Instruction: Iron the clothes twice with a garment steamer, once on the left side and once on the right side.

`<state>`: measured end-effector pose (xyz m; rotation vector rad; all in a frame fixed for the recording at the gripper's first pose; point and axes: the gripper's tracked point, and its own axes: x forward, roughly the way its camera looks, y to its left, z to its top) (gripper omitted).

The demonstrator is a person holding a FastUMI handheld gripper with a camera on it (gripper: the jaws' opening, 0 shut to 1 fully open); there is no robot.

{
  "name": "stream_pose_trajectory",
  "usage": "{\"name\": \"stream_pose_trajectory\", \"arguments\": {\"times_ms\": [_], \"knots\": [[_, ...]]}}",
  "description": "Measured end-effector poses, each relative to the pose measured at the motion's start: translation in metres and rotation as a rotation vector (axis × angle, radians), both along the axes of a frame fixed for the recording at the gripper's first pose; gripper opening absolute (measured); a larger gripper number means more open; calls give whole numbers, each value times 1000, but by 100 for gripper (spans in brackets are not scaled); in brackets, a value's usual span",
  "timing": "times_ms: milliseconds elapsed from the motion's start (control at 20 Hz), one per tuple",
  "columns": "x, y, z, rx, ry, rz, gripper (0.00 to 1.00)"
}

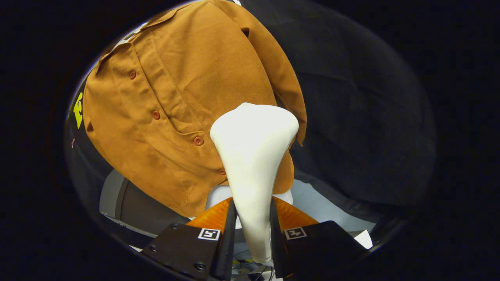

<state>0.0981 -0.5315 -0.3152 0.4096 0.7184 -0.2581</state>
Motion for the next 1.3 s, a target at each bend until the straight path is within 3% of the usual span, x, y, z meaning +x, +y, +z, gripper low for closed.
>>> {"name": "stream_pose_trajectory", "arguments": {"times_ms": [200,500,750,1300], "knots": [[-9,11,39,-55,-55,2,45],[-8,58,144,-190,-247,59,44],[-12,131,219,-266,-392,151,44],[-3,323,329,-197,-652,365,44]]}}
